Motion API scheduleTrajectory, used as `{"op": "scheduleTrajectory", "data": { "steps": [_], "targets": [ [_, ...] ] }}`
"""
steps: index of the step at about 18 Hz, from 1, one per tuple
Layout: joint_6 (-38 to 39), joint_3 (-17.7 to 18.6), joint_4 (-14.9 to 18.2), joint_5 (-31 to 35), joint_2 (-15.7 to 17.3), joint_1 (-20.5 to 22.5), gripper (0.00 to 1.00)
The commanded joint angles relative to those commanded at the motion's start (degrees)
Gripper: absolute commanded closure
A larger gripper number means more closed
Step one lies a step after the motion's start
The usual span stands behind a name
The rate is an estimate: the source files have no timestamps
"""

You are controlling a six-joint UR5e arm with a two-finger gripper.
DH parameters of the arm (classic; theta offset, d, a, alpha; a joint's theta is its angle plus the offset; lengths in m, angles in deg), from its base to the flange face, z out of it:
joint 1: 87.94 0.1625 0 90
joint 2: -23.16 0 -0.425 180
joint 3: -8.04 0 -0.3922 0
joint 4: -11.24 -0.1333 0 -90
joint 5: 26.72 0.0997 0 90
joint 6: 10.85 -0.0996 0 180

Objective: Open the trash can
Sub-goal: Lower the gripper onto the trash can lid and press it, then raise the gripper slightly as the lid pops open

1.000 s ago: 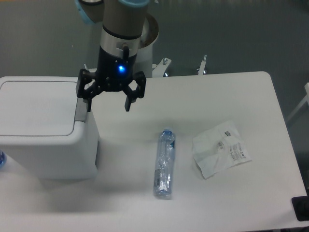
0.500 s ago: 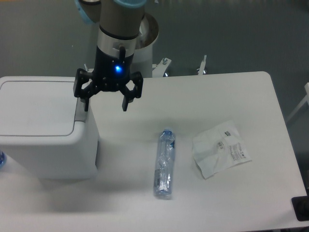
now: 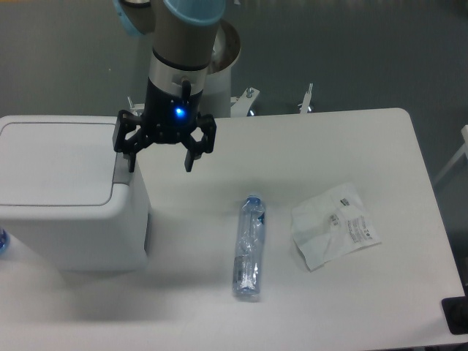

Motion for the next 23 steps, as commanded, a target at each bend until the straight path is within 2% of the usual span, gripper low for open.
{"op": "scheduleTrajectory", "data": {
  "steps": [23],
  "targets": [
    [0.1,1.1,0.0,0.1,-0.3,0.0,0.0]
  ]
}}
